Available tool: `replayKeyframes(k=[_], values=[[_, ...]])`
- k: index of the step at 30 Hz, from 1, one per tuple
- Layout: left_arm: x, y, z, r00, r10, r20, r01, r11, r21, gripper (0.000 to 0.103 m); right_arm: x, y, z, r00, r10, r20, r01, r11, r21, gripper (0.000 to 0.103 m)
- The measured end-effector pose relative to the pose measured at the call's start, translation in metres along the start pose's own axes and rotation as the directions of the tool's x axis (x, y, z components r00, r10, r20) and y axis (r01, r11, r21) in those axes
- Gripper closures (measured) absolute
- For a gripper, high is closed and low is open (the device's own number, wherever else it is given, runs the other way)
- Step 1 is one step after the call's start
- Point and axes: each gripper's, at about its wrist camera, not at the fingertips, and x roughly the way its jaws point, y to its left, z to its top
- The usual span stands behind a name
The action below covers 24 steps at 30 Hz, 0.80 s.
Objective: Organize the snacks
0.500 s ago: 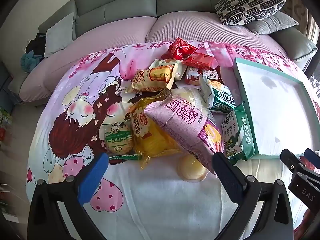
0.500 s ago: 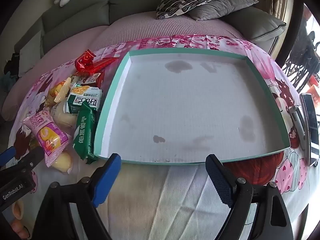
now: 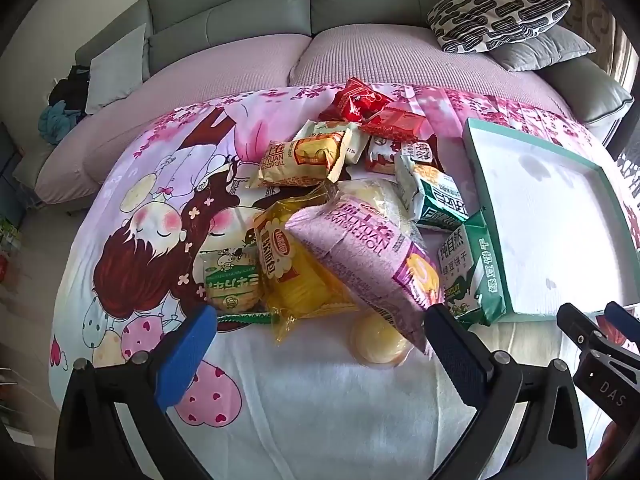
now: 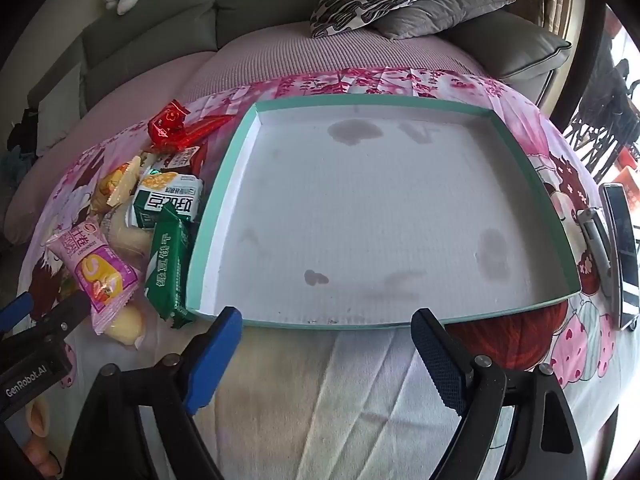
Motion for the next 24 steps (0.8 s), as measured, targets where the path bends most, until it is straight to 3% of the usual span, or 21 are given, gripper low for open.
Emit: replayKeyframes(k=[24], values=[[-0.0003,0.0006,-0.0006,0.998,-0.044,0.037,0.045,0.999,-0.008,0.0,0.0013,-0.0023,0.0006,1.0,0.006,-0.002,-0.005,1.0,0.009,0.014]])
